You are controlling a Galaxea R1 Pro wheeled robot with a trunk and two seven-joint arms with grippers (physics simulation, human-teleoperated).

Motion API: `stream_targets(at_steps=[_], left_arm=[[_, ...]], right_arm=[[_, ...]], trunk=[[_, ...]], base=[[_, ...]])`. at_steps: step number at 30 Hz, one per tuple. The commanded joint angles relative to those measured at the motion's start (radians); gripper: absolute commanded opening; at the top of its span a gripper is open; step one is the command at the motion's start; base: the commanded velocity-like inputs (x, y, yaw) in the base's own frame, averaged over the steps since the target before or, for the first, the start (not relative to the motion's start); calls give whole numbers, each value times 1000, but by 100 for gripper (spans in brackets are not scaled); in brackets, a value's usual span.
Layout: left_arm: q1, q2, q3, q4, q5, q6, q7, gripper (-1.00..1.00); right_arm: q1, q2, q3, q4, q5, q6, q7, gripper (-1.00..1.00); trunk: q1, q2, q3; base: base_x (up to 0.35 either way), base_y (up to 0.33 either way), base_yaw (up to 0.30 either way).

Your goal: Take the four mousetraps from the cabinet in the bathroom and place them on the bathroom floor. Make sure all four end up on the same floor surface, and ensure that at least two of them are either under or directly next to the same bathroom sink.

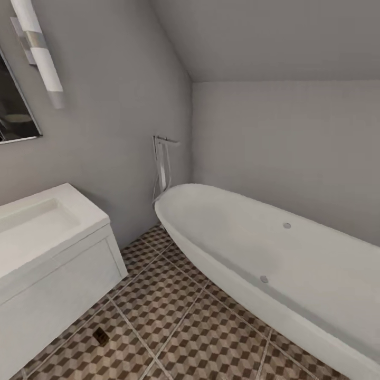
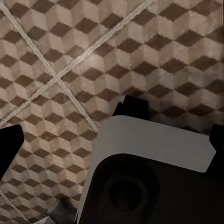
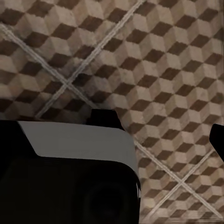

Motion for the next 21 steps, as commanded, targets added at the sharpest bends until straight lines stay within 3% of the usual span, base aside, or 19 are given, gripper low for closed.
stream_targets(at_steps=[1, 9, 21], left_arm=[[0, 1, -8, -4, 8, 0, 7, 100], [0, 2, -8, -4, 8, 0, 7, 100], [0, 2, -8, -4, 9, 0, 7, 100]], right_arm=[[-1, 1, 8, 2, -10, -5, -1, 100], [-1, 2, 8, 2, -10, -5, -1, 100], [-1, 4, 10, 2, -10, -5, -1, 100]], trunk=[[0, 0, 0], [0, 0, 1], [0, 0, 1]], base=[[0, 0, -290], [0, 0, -272], [0, 0, -92]])
